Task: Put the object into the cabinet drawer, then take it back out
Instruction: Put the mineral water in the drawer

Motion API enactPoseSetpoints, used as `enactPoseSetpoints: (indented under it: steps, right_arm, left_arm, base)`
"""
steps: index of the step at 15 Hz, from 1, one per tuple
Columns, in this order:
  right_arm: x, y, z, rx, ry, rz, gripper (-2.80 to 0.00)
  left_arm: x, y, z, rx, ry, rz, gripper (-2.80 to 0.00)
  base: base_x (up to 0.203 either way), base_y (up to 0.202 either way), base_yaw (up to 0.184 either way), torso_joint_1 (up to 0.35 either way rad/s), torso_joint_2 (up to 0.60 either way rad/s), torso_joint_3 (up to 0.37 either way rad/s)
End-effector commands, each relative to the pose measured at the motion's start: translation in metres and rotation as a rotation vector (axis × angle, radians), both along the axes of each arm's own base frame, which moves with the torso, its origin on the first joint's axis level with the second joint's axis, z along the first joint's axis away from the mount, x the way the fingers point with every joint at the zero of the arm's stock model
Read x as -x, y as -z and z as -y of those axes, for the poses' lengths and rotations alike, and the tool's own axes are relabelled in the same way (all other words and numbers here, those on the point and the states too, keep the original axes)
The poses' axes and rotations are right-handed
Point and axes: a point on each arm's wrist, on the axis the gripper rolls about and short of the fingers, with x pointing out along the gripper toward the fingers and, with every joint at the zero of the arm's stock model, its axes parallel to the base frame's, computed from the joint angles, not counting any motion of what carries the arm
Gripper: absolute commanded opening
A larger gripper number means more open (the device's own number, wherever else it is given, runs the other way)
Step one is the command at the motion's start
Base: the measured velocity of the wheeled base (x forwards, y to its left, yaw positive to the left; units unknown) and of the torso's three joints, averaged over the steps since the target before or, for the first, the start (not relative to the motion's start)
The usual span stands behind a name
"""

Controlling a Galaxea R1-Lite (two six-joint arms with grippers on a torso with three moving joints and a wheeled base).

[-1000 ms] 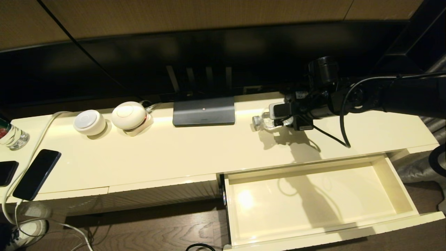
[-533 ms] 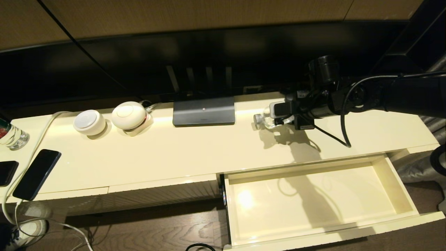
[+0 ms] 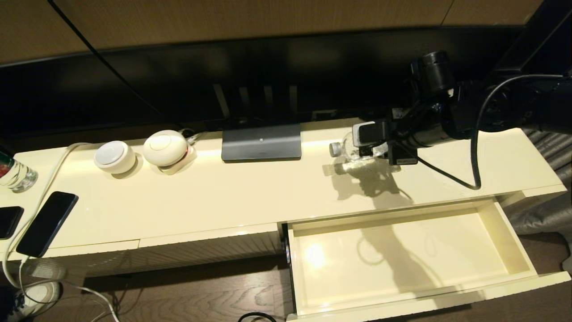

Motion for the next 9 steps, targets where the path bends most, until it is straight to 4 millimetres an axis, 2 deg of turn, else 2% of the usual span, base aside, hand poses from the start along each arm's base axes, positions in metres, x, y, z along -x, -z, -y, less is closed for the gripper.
enactPoseSetpoints:
  steps: [1, 5, 9]
  right_arm:
    - [0.035, -0.017, 0.003, -0.049, 0.016, -0.015, -2.80]
    - [0.069, 0.009, 0.013, -0.085, 0.082, -0.159, -2.80]
    - [0.090, 0.028, 0.025, -0.112, 0.135, -0.238, -2.80]
  left_arm:
    - [0.000, 0.001, 0.000, 0.000, 0.000, -0.004, -2.80]
    - [0.000, 0.001, 0.000, 0.000, 0.000, -0.004, -2.80]
    - [0.000, 0.001, 0.000, 0.000, -0.002, -0.006, -2.80]
  base:
    - [0.000, 0.000, 0.000, 0.000, 0.00, 0.000]
    - [0.000, 0.000, 0.000, 0.000, 0.00, 0.000]
    - [0.000, 0.000, 0.000, 0.000, 0.00, 0.000]
